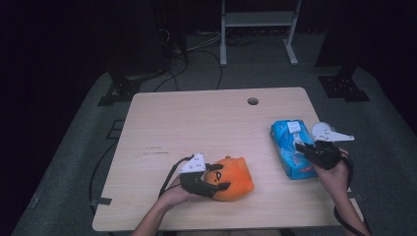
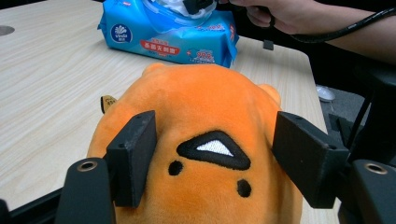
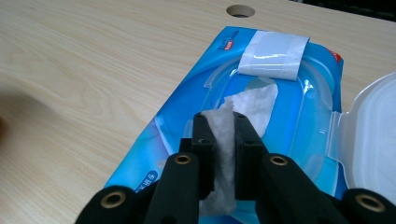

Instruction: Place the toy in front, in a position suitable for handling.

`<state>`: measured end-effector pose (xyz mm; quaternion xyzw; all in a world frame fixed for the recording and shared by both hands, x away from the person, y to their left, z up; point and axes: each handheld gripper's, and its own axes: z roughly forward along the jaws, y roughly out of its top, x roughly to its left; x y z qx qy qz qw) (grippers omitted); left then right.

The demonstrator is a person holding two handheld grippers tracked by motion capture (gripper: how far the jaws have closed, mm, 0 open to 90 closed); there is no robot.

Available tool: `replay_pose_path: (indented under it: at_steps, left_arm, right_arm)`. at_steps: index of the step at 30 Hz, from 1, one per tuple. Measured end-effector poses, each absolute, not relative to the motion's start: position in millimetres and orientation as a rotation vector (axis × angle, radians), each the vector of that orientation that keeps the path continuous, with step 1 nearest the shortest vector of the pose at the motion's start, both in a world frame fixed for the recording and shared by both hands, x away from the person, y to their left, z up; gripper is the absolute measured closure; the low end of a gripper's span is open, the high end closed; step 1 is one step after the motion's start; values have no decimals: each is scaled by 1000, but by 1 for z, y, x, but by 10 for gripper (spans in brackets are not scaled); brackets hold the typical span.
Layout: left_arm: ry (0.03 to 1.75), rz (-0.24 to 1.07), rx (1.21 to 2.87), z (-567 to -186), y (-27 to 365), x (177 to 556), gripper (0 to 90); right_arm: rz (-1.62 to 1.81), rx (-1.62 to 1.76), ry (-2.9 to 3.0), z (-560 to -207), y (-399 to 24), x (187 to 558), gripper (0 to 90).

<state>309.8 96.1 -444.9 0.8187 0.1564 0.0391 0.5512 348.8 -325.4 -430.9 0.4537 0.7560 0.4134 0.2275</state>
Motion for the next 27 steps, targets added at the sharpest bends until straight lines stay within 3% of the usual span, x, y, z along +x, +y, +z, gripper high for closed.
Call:
replay_pose_path:
  at_steps: [15,27]
  left_arm:
    - [381,97,1923,-448,98,311,248]
    - [386,103,1919,-450,96,310,206]
  right_arm:
    - [1263,1227,2106,-413,-328,333,845]
    - [1414,901,2291,-360,-279,281,850]
